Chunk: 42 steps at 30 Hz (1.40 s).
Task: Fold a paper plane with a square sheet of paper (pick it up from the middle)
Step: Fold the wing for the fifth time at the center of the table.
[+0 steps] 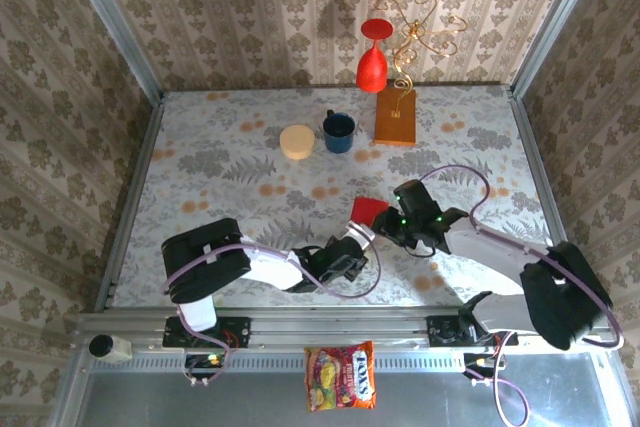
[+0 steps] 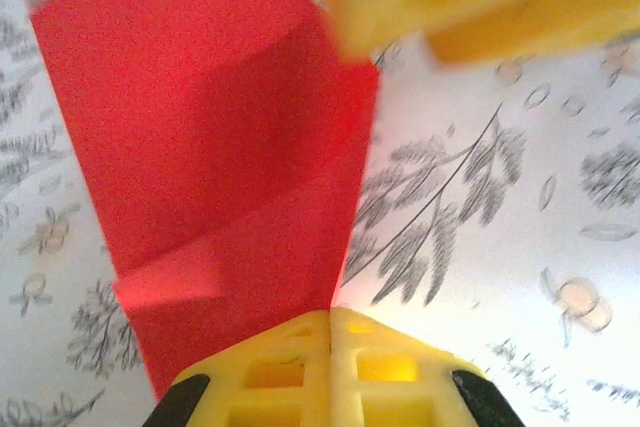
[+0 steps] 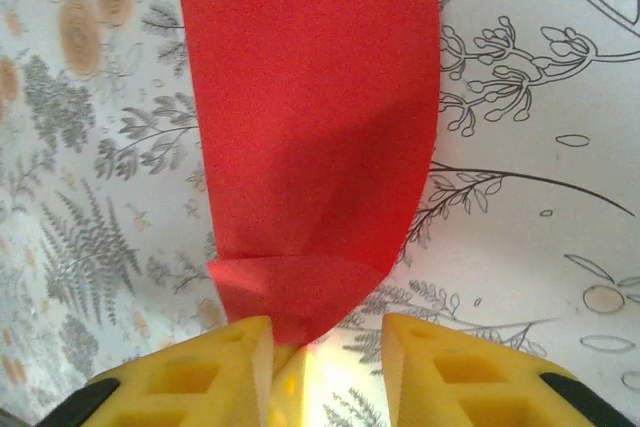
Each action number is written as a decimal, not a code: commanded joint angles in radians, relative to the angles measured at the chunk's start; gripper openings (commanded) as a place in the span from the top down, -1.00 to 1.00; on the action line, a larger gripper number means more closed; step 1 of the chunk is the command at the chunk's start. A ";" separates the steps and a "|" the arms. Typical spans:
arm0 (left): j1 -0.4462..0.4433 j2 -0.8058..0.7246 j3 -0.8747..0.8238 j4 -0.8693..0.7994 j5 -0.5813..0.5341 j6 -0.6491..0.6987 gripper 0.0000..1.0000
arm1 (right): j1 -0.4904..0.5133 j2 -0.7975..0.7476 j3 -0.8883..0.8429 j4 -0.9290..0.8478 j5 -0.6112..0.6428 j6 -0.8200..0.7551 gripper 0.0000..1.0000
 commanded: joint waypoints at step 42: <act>0.223 -0.052 -0.270 0.405 0.524 -0.291 1.00 | -0.115 0.621 0.426 -0.059 -0.369 -0.475 1.00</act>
